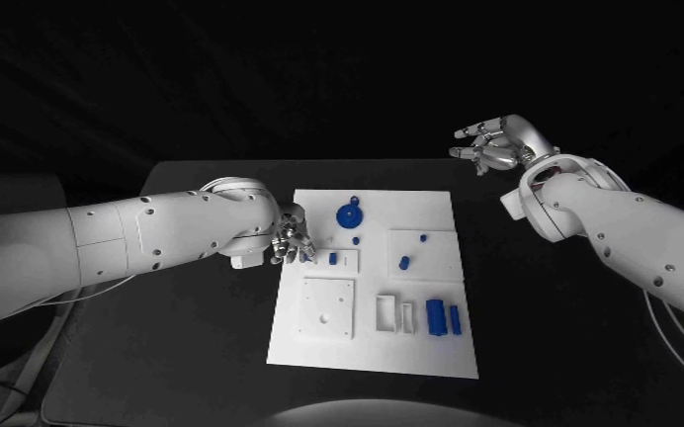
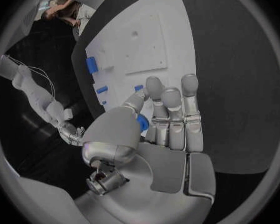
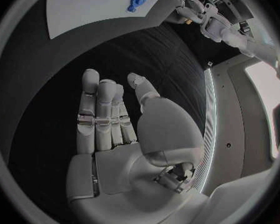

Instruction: Assemble the parts on the task board

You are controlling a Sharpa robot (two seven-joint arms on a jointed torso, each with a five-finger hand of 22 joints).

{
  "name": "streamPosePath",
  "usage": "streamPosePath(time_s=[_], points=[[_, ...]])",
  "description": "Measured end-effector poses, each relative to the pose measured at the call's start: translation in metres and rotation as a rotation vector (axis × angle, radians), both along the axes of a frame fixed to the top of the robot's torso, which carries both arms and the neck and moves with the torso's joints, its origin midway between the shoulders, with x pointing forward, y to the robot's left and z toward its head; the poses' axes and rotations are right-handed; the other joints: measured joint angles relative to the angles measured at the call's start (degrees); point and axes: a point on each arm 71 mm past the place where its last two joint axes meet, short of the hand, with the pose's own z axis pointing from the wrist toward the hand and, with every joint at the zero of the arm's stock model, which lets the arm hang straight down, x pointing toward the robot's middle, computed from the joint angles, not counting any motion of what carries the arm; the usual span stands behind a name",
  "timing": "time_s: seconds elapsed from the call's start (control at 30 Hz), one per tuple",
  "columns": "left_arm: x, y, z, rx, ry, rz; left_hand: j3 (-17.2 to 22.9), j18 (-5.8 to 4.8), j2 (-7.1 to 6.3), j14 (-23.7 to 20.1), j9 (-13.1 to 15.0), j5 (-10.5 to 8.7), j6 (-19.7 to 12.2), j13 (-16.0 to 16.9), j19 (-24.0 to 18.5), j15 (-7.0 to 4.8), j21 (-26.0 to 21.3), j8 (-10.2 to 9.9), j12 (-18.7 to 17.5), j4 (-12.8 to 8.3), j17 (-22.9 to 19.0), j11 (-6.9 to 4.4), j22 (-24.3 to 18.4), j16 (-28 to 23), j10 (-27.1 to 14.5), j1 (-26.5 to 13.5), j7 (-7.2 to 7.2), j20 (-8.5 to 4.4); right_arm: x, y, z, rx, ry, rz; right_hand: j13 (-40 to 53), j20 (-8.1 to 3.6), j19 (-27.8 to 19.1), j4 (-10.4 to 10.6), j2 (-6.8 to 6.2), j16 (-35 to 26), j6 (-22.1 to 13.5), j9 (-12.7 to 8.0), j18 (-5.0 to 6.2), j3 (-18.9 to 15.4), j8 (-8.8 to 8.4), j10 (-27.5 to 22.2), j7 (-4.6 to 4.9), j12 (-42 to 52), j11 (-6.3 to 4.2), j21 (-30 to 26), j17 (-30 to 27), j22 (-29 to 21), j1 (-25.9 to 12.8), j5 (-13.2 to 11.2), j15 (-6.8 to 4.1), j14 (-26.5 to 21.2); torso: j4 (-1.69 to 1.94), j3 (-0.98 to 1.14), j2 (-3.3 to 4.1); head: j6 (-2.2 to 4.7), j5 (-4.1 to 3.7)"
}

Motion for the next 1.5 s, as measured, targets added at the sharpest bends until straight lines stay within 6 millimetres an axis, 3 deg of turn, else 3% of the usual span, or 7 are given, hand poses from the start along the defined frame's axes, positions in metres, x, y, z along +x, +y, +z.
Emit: streamPosePath(time_s=[0.3,0.6,1.03,1.5], points=[[0.004,-0.01,-0.005,0.02,0.008,-0.008,0.0,0.0,0.0,0.0,0.3,-0.02,0.0,0.1,0.2,0.0,0.0,0.1,0.0,0.0,0.1,0.07,0.0,0.0,0.1,0.0,-0.04,-0.21,0.0,0.005,0.0,0.002,-0.001,0.011,0.0,0.0,0.0,0.2,-0.23,0.0,0.0,0.0,-0.01,0.2,-0.01,0.0,-0.02,0.0,0.0,0.0,0.0,0.0,-0.2,0.2,0.0,0.0,-0.02,0.07,0.0,-0.33,-0.07],[0.006,-0.008,-0.007,0.034,0.013,0.0,0.0,0.0,0.07,0.0,0.4,-0.24,-0.2,0.4,0.2,0.01,0.2,0.4,0.3,0.0,0.2,0.1,0.0,0.0,0.1,0.1,-0.24,-0.2,0.0,0.008,0.0,0.002,0.006,0.02,0.1,0.0,0.0,0.6,-0.23,0.0,0.0,0.0,-0.01,-0.2,-0.01,0.0,-0.04,0.0,0.0,0.0,0.0,0.0,-0.2,0.7,0.0,0.0,0.03,0.15,-0.07,-0.39,-0.18],[0.006,-0.009,-0.009,0.046,0.004,-0.004,0.0,0.0,0.31,0.0,0.7,-0.45,-0.2,0.3,0.2,0.01,0.5,0.4,0.3,0.0,0.2,0.13,0.0,0.0,0.1,-0.2,-0.25,-0.2,0.0,0.011,-0.001,-0.002,0.017,0.033,0.1,0.0,0.0,1.8,0.09,0.0,0.1,0.0,-0.02,-0.6,-0.02,-0.2,-0.13,0.0,-0.2,-0.3,-0.2,0.0,-0.5,0.7,0.0,0.0,0.08,0.1,-0.07,-0.3,-0.3],[0.005,-0.009,-0.013,0.047,-0.014,0.006,0.0,0.0,0.31,0.1,0.7,-0.41,-0.2,0.3,0.2,-0.12,0.4,0.6,0.3,0.0,0.3,0.23,0.0,0.0,0.0,-0.2,-0.24,-0.2,0.0,0.011,-0.001,-0.004,0.018,0.034,0.1,0.0,0.0,2.0,0.08,0.0,0.1,0.0,-0.02,-0.5,-0.02,-0.2,-0.16,0.0,-0.2,-0.3,-0.2,0.0,-0.5,0.7,-0.01,0.0,0.13,0.05,-0.07,-0.65,-0.65]])
